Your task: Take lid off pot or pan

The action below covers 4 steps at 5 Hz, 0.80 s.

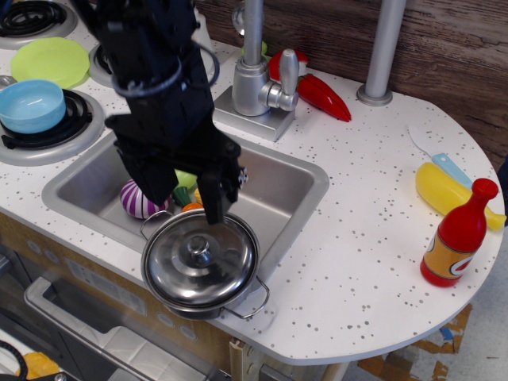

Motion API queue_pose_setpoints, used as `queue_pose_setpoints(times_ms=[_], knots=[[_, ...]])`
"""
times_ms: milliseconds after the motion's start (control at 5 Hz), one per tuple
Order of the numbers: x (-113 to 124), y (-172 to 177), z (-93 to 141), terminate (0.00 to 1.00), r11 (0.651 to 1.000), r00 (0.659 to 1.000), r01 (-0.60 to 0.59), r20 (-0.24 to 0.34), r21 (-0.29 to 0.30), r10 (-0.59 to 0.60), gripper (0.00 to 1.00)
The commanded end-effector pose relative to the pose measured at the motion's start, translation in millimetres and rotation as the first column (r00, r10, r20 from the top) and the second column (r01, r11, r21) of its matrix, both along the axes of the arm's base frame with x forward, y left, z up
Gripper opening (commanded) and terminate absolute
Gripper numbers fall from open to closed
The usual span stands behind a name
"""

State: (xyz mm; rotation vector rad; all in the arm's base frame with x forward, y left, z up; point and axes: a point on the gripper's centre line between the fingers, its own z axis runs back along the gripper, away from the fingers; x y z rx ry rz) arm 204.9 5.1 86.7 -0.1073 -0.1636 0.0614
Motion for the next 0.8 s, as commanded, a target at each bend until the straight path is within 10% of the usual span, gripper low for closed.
queue_pose_setpoints(times_ms=[0,400,600], knots=[[4.1,-1.7,-17.0,0.00,1.000,0.998,0.020,0.060,0.011,-0.021,1.00],[7.0,-2.3,-40.9,0.00,1.000,0.995,0.020,0.101,0.013,-0.021,1.00],[9.5,-1.9,-48.0,0.00,1.000,0.994,0.028,0.107,0.005,-0.028,0.00]])
